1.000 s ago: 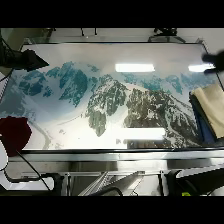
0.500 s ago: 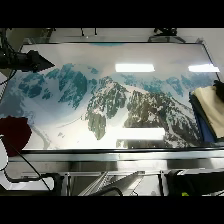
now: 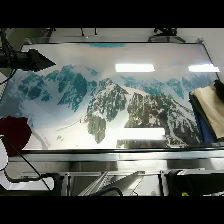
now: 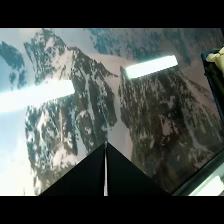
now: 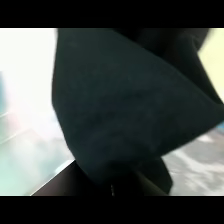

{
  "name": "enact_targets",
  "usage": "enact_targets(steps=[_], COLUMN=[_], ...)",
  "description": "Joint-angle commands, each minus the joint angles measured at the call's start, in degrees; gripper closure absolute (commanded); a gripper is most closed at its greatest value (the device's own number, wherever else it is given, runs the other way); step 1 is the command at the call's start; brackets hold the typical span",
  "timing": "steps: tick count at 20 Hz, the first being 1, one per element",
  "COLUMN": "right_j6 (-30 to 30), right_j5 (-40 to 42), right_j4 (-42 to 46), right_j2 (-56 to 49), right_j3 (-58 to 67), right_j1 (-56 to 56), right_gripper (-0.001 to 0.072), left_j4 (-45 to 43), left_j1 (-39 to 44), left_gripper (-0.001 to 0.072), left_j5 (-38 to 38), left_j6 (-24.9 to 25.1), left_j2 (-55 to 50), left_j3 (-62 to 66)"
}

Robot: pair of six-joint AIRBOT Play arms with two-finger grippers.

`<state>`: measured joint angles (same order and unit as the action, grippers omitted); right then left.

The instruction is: Fold the shirts.

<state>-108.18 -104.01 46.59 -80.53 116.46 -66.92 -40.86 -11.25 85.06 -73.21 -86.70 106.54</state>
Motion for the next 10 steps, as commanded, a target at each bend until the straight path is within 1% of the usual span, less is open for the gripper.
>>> enact_targets(steps=[1,3,7,10], right_j6=[-2.0,-0.5,1.8,6.6], right_j5=[-1.5,-1.5,-1.4,-1.4], right_j4=[19.5,25.9,26.6,31.3], right_j2=[4.4,7.1,9.2,9.2], right_j3=[-1.8,-6.1,-16.9,-21.7], right_j1=[0.0,0.0,0.0,0.0], right_gripper=[0.0691,0.0691,0.069,0.0689], left_j4=[0.1,0.1,0.1,0.1], left_j1=[0.0,0.0,0.0,0.0], left_gripper=[0.0692,0.0692,0.0692,0.0692], left_j5=[0.0,0.0,-0.2,-0.2], left_j6=[0.4,1.4,2.3,2.7], left_j2=[0.0,0.0,0.0,0.0], left_j3=[0.0,0.0,0.0,0.0])
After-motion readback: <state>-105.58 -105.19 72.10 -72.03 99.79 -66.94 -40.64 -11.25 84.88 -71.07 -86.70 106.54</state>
